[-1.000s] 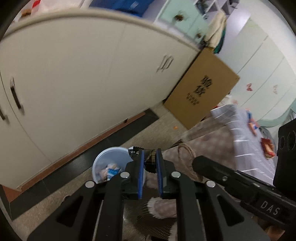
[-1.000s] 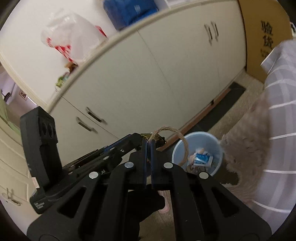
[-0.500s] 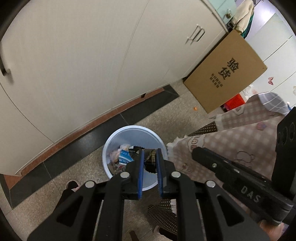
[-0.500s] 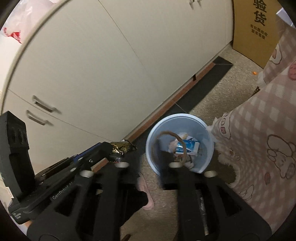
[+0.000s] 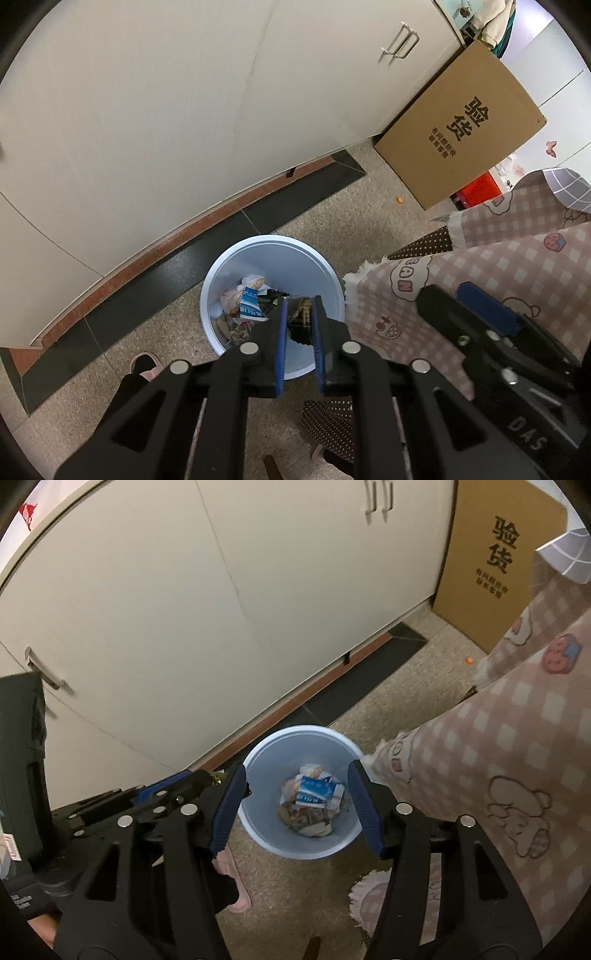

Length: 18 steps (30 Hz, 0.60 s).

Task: Collect trash
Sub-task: 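Carry the dark wrapper and rope to the wastebasket and release both, then move both grippers back to the table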

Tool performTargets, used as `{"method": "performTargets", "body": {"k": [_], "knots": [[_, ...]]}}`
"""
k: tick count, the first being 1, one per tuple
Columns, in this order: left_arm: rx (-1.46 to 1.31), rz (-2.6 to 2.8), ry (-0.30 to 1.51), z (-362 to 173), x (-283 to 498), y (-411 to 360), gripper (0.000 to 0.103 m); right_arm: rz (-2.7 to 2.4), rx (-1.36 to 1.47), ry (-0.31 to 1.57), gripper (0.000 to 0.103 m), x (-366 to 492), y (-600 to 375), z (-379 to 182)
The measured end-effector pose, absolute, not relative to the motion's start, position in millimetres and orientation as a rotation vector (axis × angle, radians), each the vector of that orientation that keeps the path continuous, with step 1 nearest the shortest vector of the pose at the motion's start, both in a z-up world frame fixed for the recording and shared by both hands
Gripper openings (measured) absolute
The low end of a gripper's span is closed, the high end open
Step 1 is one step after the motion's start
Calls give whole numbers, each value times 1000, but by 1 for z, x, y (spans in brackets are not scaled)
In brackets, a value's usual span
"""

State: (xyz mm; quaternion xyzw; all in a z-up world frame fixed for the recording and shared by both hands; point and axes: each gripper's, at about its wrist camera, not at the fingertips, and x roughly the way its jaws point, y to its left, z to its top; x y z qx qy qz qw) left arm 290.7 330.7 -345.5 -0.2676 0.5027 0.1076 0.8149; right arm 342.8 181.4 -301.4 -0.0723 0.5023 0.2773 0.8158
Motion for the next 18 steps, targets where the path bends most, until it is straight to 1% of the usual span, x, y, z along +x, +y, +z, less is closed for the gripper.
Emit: {"method": "performTargets", "body": {"k": [8,11,14,16,18], "knots": [[-569,216,1060,-333,300,326,12,569,-62,1040,64,347,162,-282],[-581,213,1047,-326,303,325,14,561,-40,1032,65,345,157,-275],[-619,221,1022,-319,301,326,24,569,-18,1042,67,345,152,-270],[-612,234,1018,-315,299,325,35,567,-7,1043,67,343,151,-267],[-599,242,1012,-310,296,325,40,575,0,1043,67,340,149,-262]]}}
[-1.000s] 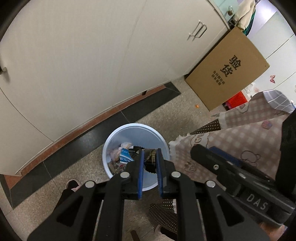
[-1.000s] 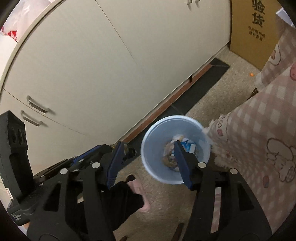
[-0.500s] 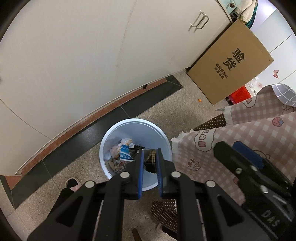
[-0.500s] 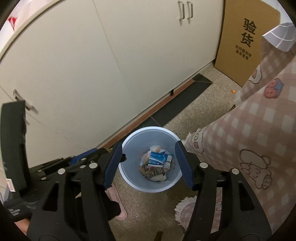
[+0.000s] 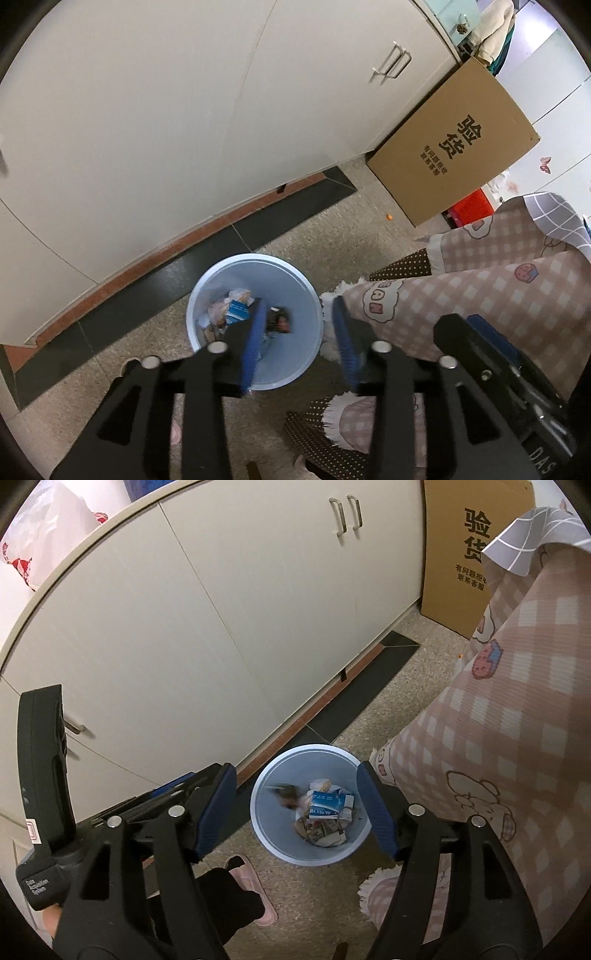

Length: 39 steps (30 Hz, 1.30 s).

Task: Collect trash
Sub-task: 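Move both grippers back to the table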

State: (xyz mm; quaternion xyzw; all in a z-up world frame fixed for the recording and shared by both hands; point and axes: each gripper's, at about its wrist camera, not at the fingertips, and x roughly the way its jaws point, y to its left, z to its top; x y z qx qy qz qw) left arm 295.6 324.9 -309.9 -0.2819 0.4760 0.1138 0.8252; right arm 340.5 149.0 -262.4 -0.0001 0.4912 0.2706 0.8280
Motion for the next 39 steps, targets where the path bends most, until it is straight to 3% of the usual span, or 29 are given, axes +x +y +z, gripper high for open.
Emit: {"method": "performTargets", "body": {"k": [8,20,31,39], "knots": [[-592,303,935,-265,259,333,49,629,41,1023,67,324,154,-229],[-488,290,714,-140,222,297,59,699,97,801,68,276,119,-110],[-304,64,710,-83,280,159,72,482,158,644,75,287,-36,-52],[-197,-76,750,-91,341,62,77,171,428,627,86,312,-190,-76]]}}
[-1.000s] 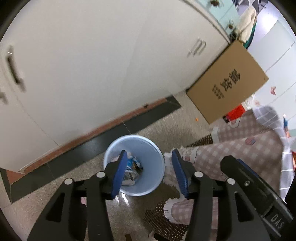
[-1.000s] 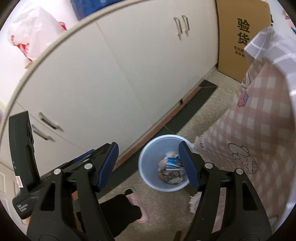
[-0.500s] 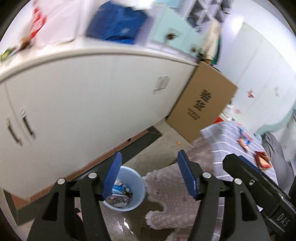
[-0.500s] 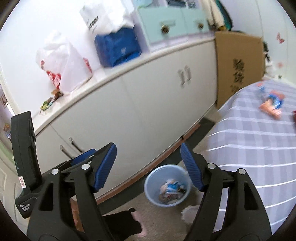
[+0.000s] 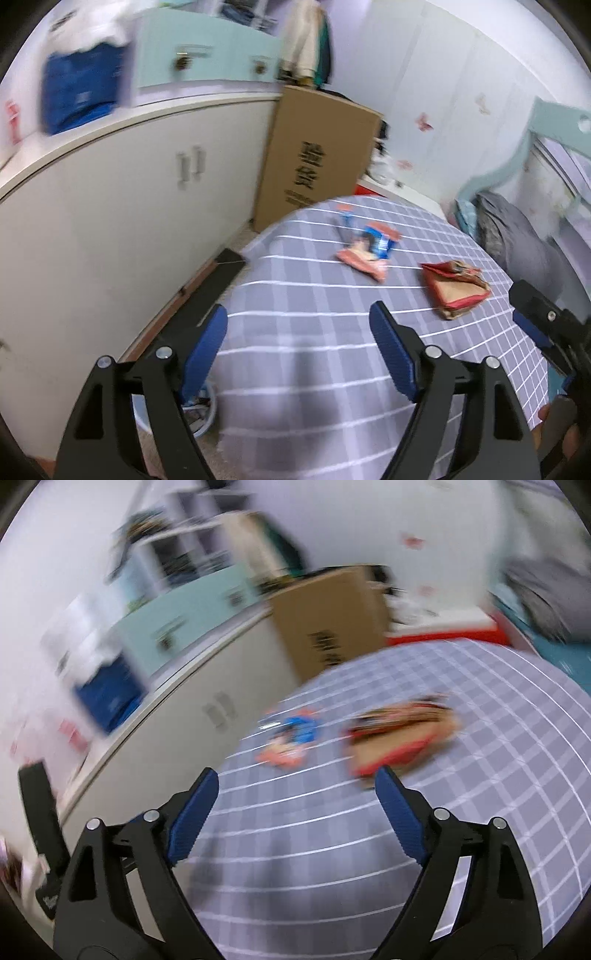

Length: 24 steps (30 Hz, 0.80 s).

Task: Collect trash
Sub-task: 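Move both grippers back to the table, then grasp the brown paper bag with the right gripper while the left grasps the cookie wrapper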

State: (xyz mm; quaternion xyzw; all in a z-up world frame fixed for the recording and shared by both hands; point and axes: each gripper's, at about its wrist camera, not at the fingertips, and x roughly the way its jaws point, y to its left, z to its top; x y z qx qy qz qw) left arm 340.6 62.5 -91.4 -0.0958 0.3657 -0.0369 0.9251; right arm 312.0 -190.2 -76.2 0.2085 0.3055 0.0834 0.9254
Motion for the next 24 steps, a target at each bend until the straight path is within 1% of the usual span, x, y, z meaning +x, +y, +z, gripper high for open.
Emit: {"method": "performTargets", "body": {"k": [3,7,15,21,23,24], "knots": [[-136,-96,777,-97,363,36,77,61,513,651,86,324,-228,-94],[-91,-138,804,-103,397,12,77,19,573,691,86,342,-253,-112],[-114,-136,831,-120,444,-1,77,36,661,762,87,389,-257,-131],[-128,-161,861,-134,464,-7,77,33,686,765,89,401,-256,-136],[-148,-180,863,-134,467,-6,76,33,679,764,89,403,-255,-136],[-148,-187,870,-135,468,-8,71,30,657,765,89,404,-252,-136]]}}
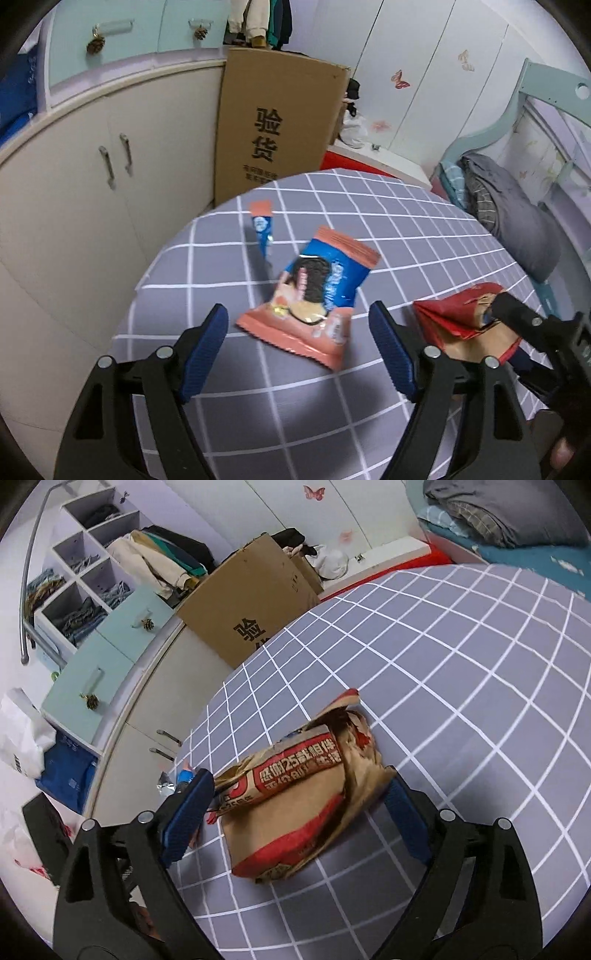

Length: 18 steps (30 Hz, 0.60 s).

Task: Collect trash
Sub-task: 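Grasp the brown paper bag with the right gripper while the left grasps the cookie wrapper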

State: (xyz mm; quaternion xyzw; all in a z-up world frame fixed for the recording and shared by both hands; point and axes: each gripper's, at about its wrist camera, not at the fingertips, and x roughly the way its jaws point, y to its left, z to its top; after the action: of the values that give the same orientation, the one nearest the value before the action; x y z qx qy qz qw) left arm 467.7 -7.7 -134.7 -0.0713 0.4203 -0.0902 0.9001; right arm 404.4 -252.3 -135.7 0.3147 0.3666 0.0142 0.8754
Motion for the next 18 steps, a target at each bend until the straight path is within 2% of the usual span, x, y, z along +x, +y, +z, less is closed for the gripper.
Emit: {"method": "performTargets", "body": {"k": [5,7,9,13,15,18], "knots": [[-81,-143,886,-137,471,-17,42,37,642,762,89,411,-251,-136],[-71,-132,891,-137,470,-17,19,42,630,760,89,412,-250,-136],[-60,-131,896,-137,469,-17,14,56,621,751,72,411,-248,-137],[-81,-159,902,-133,460,-15,10,93,631,746,57,408,-247,-136],[-97,-169,896,-132,454,-13,3,111,638,729,49,404,-249,-134],[-125,-187,901,-128,444,-7,2,147,641,719,44,398,-249,-131]]}}
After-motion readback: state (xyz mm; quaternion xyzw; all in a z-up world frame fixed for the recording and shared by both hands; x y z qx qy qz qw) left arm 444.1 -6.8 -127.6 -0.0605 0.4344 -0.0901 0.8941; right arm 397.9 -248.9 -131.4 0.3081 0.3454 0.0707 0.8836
